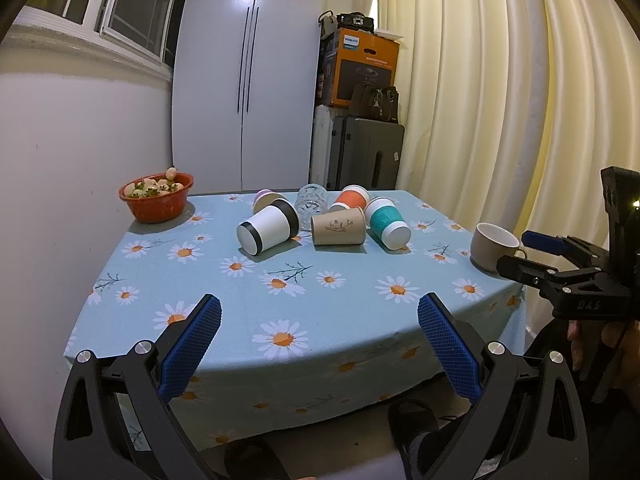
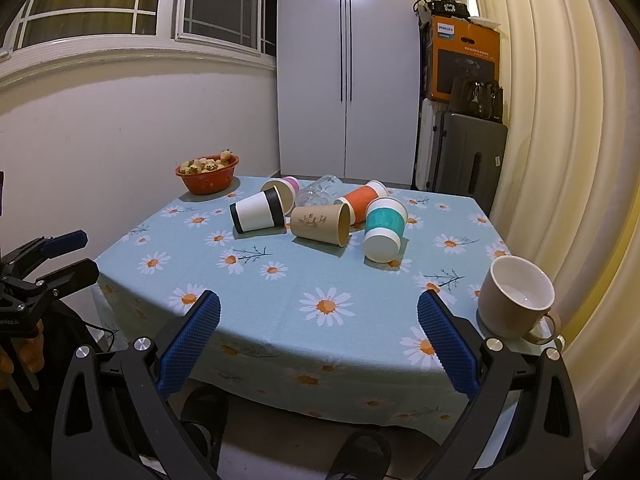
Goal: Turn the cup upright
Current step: 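Move the right gripper toward the white black-banded cup lying on its side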
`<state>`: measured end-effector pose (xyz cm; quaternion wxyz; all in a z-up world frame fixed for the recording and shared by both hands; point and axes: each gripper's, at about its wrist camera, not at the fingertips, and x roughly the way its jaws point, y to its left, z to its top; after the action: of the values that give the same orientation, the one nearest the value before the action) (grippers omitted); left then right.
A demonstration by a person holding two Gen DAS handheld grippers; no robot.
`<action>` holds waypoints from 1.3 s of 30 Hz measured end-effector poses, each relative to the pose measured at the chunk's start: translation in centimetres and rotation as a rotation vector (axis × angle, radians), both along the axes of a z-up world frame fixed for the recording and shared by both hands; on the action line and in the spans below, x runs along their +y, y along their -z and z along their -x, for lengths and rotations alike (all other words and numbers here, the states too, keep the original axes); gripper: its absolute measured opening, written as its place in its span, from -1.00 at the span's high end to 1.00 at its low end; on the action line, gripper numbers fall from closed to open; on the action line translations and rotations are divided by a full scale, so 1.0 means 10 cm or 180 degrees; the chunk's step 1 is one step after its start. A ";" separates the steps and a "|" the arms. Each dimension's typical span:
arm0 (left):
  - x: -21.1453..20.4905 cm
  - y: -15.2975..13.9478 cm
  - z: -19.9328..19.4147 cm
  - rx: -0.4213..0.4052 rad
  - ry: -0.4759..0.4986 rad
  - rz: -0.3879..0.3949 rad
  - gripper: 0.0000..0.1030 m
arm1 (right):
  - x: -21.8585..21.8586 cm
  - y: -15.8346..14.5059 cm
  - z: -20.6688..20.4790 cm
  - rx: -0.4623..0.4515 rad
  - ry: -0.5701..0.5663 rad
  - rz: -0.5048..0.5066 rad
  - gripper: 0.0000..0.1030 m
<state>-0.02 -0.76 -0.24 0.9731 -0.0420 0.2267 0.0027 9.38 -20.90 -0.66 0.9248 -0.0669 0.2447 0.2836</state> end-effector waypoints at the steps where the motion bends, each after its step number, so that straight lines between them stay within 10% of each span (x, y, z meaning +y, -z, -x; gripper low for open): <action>1: 0.00 0.00 0.00 0.0004 -0.0005 0.0011 -0.87 | 0.00 0.00 -0.01 0.0022 0.0001 -0.0003 -0.90; 10: 0.09 -0.05 -0.22 0.0171 0.0164 0.0153 -0.87 | 0.08 0.00 -0.26 0.0370 -0.0035 0.0006 -0.90; 39: 0.55 0.15 -2.61 0.1702 0.0936 -0.0819 -0.86 | 0.90 0.10 -1.77 0.1359 -0.0567 -0.0138 -0.90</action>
<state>26.11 4.77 -1.77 0.8664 0.1166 0.4755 -0.0982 27.06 -11.88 -1.69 0.8246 -0.0068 0.4218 0.3770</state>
